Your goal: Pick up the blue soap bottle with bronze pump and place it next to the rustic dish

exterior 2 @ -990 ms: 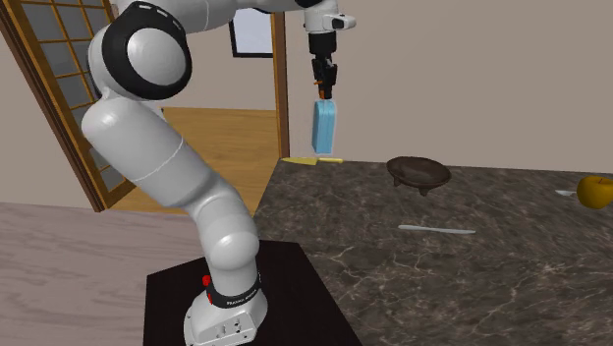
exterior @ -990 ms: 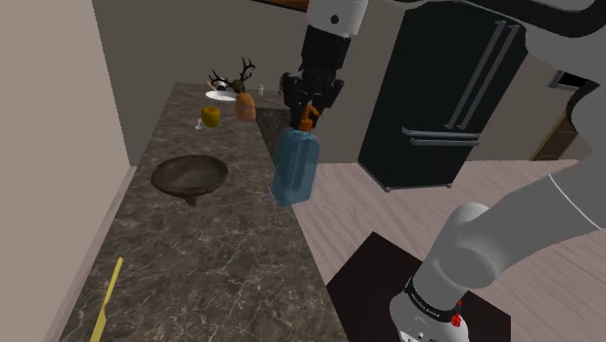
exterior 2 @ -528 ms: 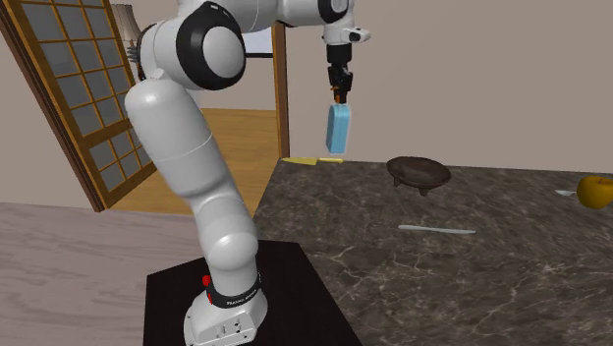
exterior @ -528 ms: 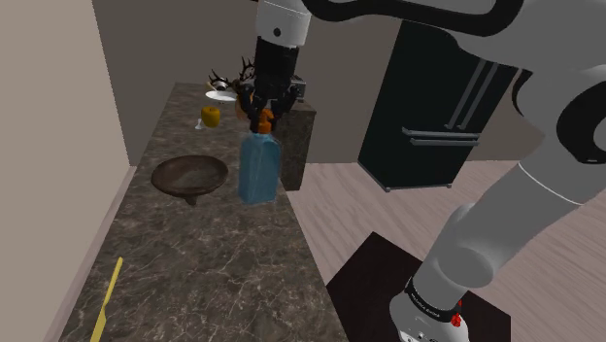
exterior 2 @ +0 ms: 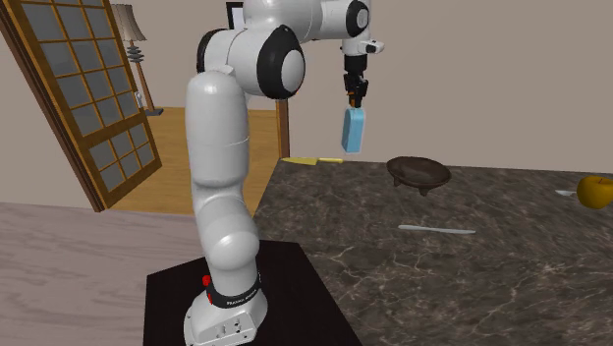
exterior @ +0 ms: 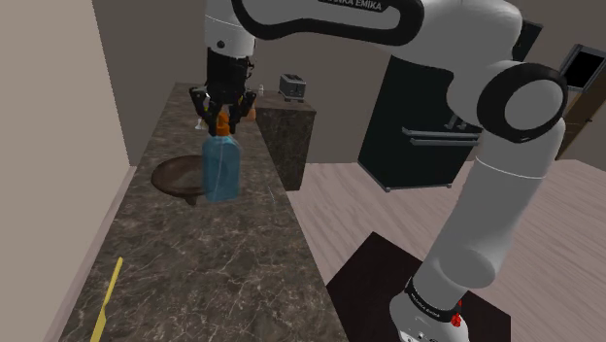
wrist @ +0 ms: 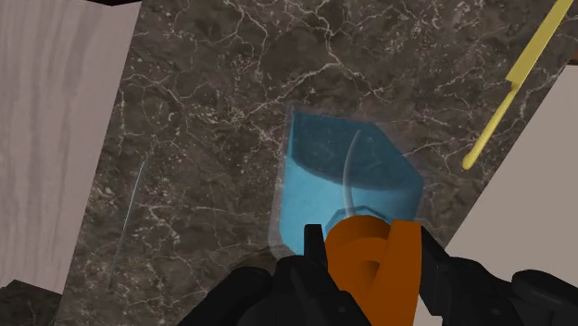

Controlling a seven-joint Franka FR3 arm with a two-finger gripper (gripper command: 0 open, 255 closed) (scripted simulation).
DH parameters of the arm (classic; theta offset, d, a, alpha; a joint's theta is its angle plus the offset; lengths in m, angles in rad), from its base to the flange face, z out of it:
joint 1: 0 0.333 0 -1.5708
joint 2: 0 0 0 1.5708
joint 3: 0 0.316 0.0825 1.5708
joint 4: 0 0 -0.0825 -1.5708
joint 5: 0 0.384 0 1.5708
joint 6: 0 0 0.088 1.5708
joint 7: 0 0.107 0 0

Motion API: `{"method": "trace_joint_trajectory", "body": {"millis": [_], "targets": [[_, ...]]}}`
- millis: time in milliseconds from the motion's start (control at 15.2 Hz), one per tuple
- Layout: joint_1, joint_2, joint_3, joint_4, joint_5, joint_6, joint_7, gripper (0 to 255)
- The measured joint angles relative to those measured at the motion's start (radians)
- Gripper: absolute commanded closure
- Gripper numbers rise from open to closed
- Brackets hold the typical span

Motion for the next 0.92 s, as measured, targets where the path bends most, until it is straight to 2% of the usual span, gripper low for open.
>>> {"method": "trace_joint_trajectory", "body": {"millis": [330, 528, 924], "targets": [[0.069, 0.230, -0.001, 0.232, -0.114, -0.029, 0.039, 255], [0.133, 0.379, -0.016, 0.409, -0.177, -0.068, 0.052, 255], [0.117, 0.378, -0.019, 0.322, -0.177, 0.015, 0.060, 255]]}}
